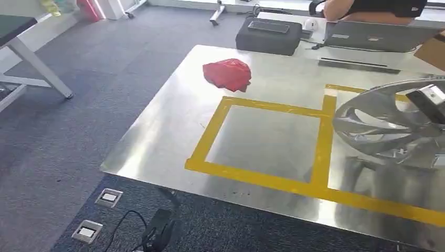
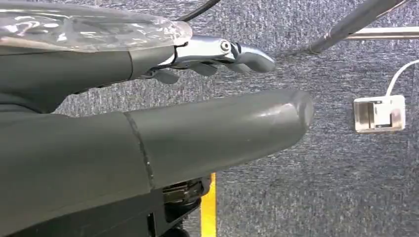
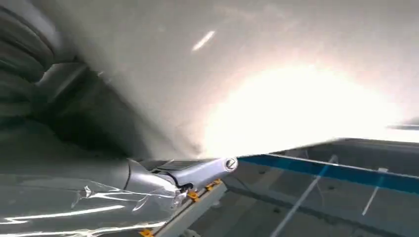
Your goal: Take the parts from the cabinet and place them on the table.
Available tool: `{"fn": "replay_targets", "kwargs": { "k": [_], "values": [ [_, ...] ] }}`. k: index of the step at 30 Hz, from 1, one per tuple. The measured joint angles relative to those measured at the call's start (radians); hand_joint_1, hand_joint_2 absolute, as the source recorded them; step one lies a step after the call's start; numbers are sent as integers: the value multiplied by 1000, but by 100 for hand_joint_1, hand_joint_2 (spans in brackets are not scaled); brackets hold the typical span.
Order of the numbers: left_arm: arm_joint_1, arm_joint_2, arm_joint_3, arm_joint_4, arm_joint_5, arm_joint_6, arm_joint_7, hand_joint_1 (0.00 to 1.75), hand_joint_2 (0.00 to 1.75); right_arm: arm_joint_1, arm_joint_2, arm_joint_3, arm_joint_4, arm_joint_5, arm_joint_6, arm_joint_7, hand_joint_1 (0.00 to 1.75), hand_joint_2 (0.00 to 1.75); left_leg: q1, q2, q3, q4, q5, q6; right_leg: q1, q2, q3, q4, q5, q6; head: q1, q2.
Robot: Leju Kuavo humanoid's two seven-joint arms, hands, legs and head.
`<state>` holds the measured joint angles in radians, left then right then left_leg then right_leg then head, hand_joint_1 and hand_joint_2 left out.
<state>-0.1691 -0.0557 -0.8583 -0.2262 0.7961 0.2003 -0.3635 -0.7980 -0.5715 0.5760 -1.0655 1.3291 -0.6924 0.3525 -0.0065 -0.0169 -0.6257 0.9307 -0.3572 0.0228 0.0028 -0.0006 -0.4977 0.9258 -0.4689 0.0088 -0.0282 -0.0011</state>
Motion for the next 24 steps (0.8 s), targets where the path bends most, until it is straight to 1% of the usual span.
{"fn": "replay_targets", "kwargs": {
  "k": [5,19,23,24],
  "values": [
    [0,0,0,0,0,0,-2,0,0,-11,0,11,-1,-27,-2,26,175,175,0,0,0,0,0,0,0,0,0,0,0,0,0,0],
    [0,0,-1,0,5,-3,-4,0,0,-54,3,35,-11,-39,3,37,175,175,0,0,0,0,0,0,0,0,0,0,0,0,0,0],
    [0,0,-1,0,6,-8,-5,0,0,-54,3,39,-29,-55,14,54,175,175,0,0,1,0,0,0,0,0,0,0,0,0,0,0],
    [-1,0,-1,0,6,-10,-5,0,175,-51,3,39,-36,-60,13,63,0,0,0,0,1,0,0,0,0,0,0,0,0,0,0,0]
  ]
}}
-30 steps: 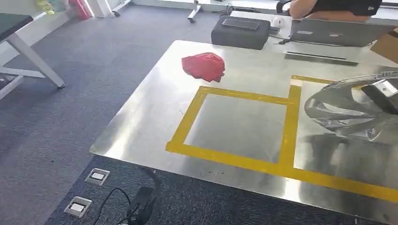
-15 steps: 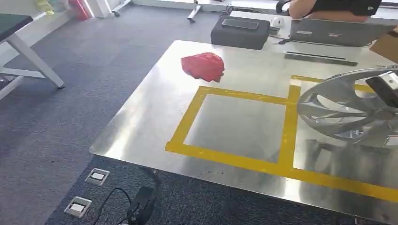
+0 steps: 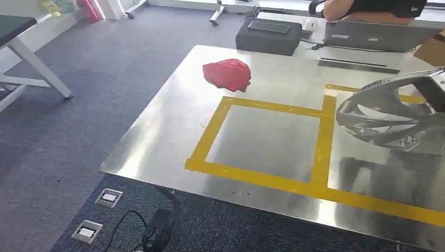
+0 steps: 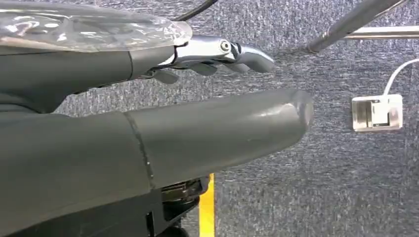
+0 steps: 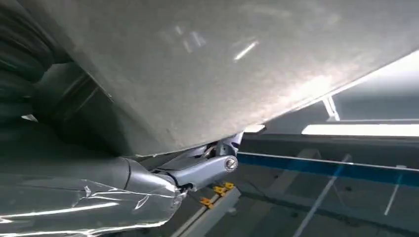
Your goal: Take the parts from the cabinet and place them on the table.
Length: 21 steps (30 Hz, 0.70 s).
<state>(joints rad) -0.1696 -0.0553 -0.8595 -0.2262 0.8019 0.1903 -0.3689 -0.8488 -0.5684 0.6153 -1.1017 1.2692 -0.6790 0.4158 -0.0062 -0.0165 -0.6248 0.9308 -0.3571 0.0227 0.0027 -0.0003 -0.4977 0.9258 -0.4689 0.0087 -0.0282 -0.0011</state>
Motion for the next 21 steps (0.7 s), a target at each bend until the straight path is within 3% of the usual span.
{"fn": "replay_targets", "kwargs": {
  "k": [21],
  "values": [
    [-4,1,-16,0,-10,-9,0,0,175,57,0,-10,-19,-2,-12,12,0,0,0,1,1,0,0,0,0,0,0,0,0,0,0,0]
  ]
}}
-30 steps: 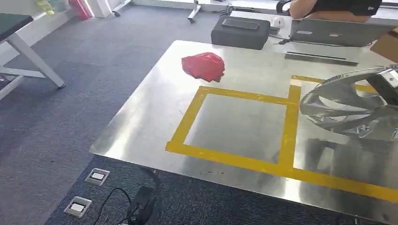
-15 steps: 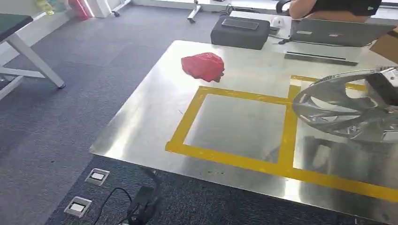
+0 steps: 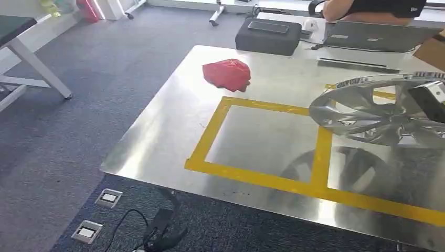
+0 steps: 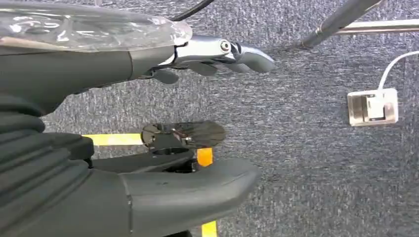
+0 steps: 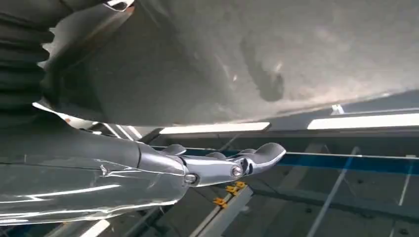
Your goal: Take the parts from the cabinet and place them on the table.
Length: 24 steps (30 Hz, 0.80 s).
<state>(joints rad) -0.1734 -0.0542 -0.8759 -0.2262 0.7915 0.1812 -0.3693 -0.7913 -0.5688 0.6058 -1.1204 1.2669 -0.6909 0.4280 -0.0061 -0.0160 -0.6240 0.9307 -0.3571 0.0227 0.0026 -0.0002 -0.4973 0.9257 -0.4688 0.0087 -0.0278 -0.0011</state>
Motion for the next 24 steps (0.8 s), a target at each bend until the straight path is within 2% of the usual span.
{"fn": "replay_targets", "kwargs": {
  "k": [9,13,15,18,20,22,24],
  "values": [
    [1,0,-1,0,16,3,-1,0,175,-20,0,7,40,-58,22,13,0,0,0,0,0,0,0,0,0,0,0,0,0,0,0,0],
    [1,0,-1,0,18,3,-6,0,175,-45,0,21,77,-110,97,-8,0,0,0,0,0,0,0,0,0,0,1,0,0,0,0,0],
    [1,0,-1,0,18,0,-10,0,175,-73,5,30,110,-184,175,-43,0,0,0,0,0,-1,0,0,0,0,1,0,0,0,0,0],
    [0,1,-1,0,29,-4,-12,0,175,-142,24,36,166,-429,400,-121,0,0,0,0,3,-1,0,0,0,0,3,0,0,0,0,0],
    [2,4,-1,0,38,-11,-12,0,175,-183,27,38,162,-654,588,-87,0,0,0,1,5,-1,0,0,0,1,5,0,0,0,0,0],
    [3,8,-1,0,40,-16,-12,0,175,-210,27,40,149,-902,737,-15,0,0,0,2,8,-1,-1,0,0,2,7,0,0,0,2,0],
    [3,11,-1,0,40,-20,-11,0,175,-232,27,42,146,-1068,808,10,0,0,0,3,9,-1,-1,-1,0,4,8,0,0,0,2,0]
  ]
}}
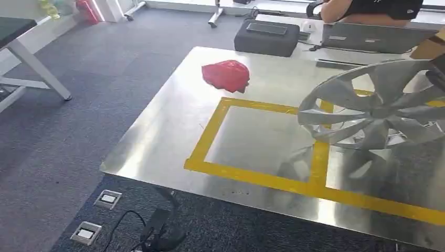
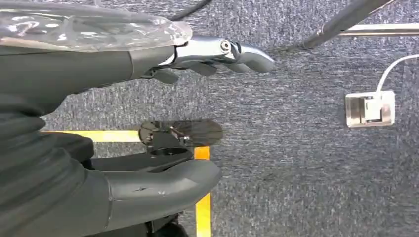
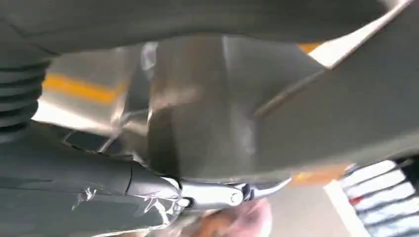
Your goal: Take the parts from the cabinet and place them on the table.
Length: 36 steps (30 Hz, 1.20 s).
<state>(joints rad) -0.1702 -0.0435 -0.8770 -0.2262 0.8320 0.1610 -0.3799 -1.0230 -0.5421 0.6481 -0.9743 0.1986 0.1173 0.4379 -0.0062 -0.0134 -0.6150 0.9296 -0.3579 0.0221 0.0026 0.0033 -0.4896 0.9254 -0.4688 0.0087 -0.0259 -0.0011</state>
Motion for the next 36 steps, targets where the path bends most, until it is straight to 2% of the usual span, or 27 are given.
{"fn": "replay_targets", "kwargs": {
  "k": [1,3,9,13,17,22,26,36],
  "values": [
    [0,1,0,0,0,0,1,0,175,-16,0,3,0,-66,39,9,0,0,0,1,1,0,0,0,0,1,1,0,0,0,-2,0],
    [0,3,0,0,0,-1,3,0,175,-31,0,9,0,-137,72,15,0,0,0,2,2,0,0,0,0,1,2,0,0,-1,-2,0],
    [0,5,0,0,0,-4,4,0,175,-54,0,38,0,-230,105,20,0,0,2,0,2,0,1,-1,0,-1,2,0,0,-1,-2,0],
    [-1,6,0,0,-1,-4,8,0,175,-81,-4,82,0,-335,129,15,0,0,2,2,2,0,1,-1,0,2,2,0,1,-1,-2,0],
    [-5,8,0,0,-2,-4,18,0,175,-107,-12,125,0,-388,146,10,0,0,2,2,2,0,1,-1,-1,2,2,0,1,-1,-2,0],
    [-5,8,-2,0,0,-3,21,0,175,-115,-19,175,-2,-403,96,23,0,0,2,2,2,0,1,-1,-1,2,1,0,1,-1,-2,0],
    [-5,8,-3,0,3,1,22,0,175,-116,-27,204,0,-379,25,41,0,0,2,2,2,0,1,-1,-1,2,1,0,1,-1,-2,0],
    [-6,9,-6,0,2,6,37,0,175,-116,-72,256,16,-280,-45,182,0,0,2,2,2,0,1,-1,-2,2,0,-1,1,-1,-2,0]
  ]
}}
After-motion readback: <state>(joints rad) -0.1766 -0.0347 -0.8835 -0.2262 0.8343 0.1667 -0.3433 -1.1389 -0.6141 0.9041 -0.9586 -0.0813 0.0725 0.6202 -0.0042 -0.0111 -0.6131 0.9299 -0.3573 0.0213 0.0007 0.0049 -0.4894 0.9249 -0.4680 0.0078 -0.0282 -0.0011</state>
